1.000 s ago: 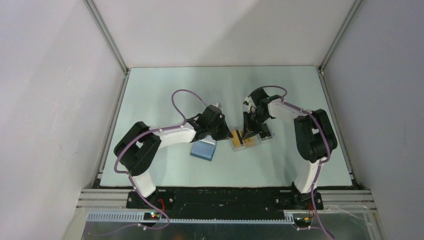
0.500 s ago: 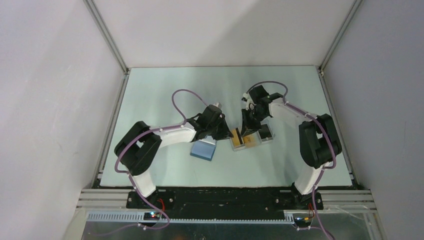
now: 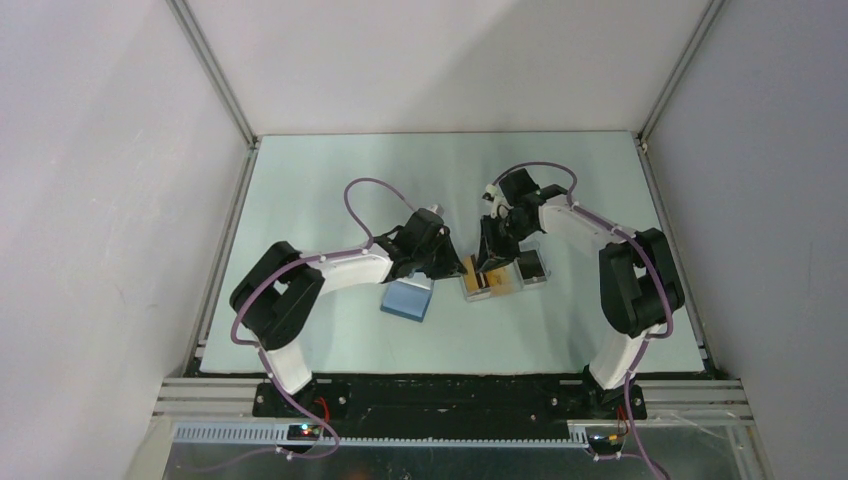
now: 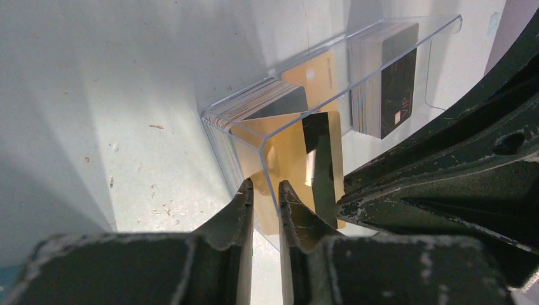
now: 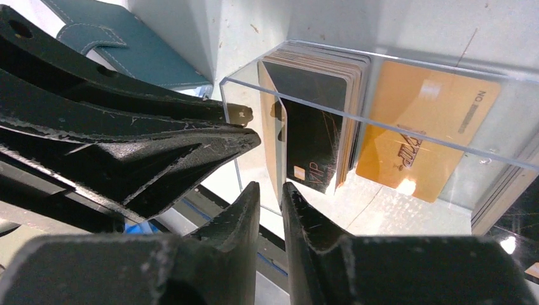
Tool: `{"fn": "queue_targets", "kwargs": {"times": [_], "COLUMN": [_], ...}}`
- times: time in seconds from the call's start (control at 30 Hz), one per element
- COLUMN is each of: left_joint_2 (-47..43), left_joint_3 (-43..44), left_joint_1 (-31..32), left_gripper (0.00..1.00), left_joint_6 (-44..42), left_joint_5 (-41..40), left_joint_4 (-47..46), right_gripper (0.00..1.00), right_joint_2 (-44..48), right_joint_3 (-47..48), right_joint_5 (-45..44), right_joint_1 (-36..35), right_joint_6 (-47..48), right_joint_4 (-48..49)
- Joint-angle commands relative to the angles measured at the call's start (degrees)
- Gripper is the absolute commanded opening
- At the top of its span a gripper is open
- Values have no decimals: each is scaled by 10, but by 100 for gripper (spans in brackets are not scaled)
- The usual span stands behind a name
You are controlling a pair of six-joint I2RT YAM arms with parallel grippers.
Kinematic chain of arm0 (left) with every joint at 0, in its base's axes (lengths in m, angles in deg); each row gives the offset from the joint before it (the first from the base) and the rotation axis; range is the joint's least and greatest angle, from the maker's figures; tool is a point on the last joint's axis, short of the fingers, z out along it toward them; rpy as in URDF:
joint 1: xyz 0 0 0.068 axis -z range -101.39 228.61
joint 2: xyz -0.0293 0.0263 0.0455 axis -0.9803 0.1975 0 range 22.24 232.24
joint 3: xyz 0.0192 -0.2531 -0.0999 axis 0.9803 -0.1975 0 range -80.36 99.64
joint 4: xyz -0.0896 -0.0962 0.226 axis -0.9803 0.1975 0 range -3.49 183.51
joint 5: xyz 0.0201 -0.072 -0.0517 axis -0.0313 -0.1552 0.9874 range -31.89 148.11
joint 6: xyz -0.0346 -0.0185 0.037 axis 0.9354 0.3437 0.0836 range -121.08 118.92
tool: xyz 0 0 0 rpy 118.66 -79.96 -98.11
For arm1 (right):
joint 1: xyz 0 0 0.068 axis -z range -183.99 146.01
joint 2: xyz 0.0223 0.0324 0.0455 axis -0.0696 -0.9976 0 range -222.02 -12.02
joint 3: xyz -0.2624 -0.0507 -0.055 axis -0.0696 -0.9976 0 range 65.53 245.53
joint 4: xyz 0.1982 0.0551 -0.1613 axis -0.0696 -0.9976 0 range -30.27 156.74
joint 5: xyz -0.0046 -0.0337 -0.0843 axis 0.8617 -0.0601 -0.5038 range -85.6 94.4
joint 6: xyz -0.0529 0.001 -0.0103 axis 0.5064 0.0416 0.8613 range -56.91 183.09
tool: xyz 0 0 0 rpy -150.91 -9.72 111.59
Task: Put the credit cards into the card holder
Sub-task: Pick up the credit card from the storage box.
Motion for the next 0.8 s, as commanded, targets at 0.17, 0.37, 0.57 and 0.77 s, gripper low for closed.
{"fn": "queue_targets", "kwargs": {"times": [0.17,0.37,0.57,0.77], "left_joint_2": [17,16,18,18], "left_joint_3": [11,11,13,14], "left_joint_1": [-1,-4,-3,-4], "left_gripper": [0,0,0,0], "left_joint_6": [-16,-19,-22,-23], "left_joint_5": [3,5,10,12], "left_joint_4": [2,1,1,1], "right_gripper": [25,22,21,23], "right_joint_2": [-27,-32,-46,-52], "right_joint_3": [19,17,15,11], "right_joint_5": [51,56,89,60], "right_joint_1": [-8,-12,-13,-15], "right_joint_6": [-15,-13,8,17], "right_joint_4": [47,53,59,55]}}
